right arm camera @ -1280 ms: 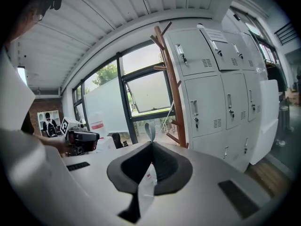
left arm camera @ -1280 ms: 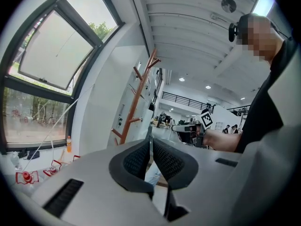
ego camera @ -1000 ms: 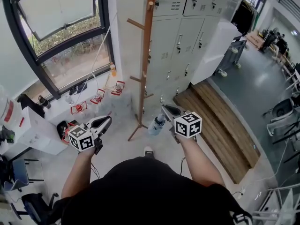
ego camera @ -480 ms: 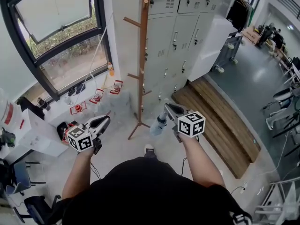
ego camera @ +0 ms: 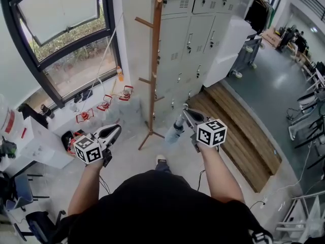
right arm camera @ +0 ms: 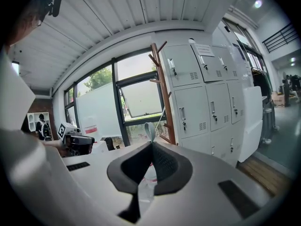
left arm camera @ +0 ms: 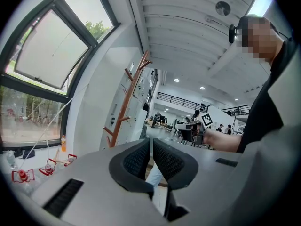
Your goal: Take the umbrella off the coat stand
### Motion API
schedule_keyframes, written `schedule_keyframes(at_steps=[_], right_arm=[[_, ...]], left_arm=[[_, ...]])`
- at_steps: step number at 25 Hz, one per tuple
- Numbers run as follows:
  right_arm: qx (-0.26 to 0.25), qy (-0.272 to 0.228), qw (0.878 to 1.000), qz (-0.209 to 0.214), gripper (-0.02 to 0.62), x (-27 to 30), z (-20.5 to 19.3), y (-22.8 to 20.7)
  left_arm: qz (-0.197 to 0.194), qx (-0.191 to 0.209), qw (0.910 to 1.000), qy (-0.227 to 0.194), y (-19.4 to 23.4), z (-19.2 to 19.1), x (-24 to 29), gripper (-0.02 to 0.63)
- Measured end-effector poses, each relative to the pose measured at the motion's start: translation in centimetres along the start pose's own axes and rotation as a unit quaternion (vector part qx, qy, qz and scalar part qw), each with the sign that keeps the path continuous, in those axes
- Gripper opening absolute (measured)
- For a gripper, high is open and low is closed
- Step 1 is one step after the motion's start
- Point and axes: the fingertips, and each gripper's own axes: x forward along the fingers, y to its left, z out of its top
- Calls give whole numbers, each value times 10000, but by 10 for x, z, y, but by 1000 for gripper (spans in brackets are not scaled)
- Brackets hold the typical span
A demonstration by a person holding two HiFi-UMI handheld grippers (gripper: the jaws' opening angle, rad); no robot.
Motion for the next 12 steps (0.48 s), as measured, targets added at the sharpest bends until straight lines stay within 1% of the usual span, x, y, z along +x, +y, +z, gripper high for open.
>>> schedule_keyframes(at_steps=[12], right_arm=[[-12,-19,10000,-52,15,-10,0,1]], left_arm=[[-37,8,10000,-7,-8,-3,-2,37]])
